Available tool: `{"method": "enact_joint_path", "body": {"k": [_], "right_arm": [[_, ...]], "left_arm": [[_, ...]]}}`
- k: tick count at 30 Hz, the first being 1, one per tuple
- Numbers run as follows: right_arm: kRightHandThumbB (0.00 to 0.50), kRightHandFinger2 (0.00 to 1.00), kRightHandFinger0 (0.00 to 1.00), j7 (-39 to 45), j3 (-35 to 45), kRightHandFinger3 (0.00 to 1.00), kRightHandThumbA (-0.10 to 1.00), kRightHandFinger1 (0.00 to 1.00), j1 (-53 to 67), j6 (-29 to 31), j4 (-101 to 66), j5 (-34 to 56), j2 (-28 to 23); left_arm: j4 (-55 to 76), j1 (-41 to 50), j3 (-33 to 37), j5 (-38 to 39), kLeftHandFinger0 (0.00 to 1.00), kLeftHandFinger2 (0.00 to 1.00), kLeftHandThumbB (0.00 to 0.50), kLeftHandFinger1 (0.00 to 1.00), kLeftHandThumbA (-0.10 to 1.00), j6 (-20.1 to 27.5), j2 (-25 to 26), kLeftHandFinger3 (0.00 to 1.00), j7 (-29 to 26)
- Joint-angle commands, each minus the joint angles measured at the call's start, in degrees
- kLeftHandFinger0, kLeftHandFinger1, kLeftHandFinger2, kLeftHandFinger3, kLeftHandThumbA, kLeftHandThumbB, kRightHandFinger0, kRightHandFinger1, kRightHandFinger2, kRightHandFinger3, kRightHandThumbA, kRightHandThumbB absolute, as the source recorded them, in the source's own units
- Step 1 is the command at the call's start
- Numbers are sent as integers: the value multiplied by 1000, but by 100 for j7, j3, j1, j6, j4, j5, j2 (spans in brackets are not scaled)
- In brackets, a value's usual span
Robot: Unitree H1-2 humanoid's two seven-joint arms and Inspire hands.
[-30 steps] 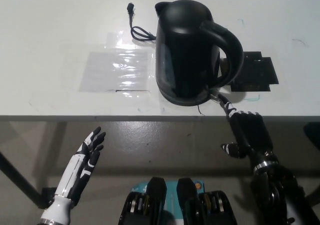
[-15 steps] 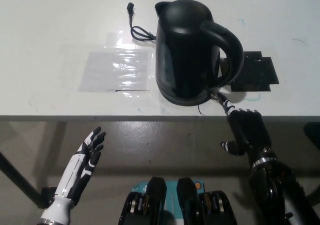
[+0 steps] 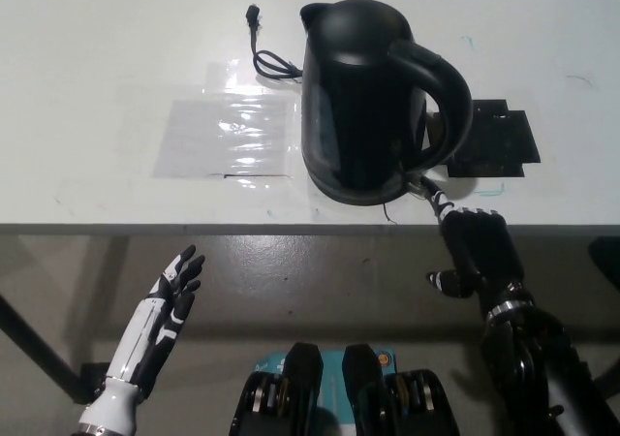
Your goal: A kettle is kept at the center of the table close to the robot and the robot uses its right index finger to press downwards on the transparent start boiling button
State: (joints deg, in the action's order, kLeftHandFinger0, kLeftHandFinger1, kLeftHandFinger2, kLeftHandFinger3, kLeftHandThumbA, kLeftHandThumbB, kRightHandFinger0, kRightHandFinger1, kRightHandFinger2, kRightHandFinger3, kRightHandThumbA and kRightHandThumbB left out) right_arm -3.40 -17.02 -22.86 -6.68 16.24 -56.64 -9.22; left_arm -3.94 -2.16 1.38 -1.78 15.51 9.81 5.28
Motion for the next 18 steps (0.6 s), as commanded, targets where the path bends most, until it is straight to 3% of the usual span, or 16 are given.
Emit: {"method": "enact_joint_path", "body": {"k": [1,4,8,18], "right_arm": [[263,0,0,-169,-40,1000,1000,0,-239,-6,-26,133,-20],[250,0,0,-233,-36,1000,994,0,-266,28,20,147,-12],[272,12,0,-180,-57,1000,1000,0,-288,-49,15,108,-6],[274,7,0,-171,-79,1000,1000,0,-326,-58,153,132,-8]], "left_arm": [[140,-86,-24,-46,1000,1000,390,1000,941,190,109,1000,43],[170,-81,-24,-31,1000,1000,395,1000,936,142,105,1000,50],[188,-84,-33,-25,1000,1000,395,1000,923,117,93,1000,37],[162,-103,-27,-13,1000,1000,393,1000,920,159,110,1000,57]]}}
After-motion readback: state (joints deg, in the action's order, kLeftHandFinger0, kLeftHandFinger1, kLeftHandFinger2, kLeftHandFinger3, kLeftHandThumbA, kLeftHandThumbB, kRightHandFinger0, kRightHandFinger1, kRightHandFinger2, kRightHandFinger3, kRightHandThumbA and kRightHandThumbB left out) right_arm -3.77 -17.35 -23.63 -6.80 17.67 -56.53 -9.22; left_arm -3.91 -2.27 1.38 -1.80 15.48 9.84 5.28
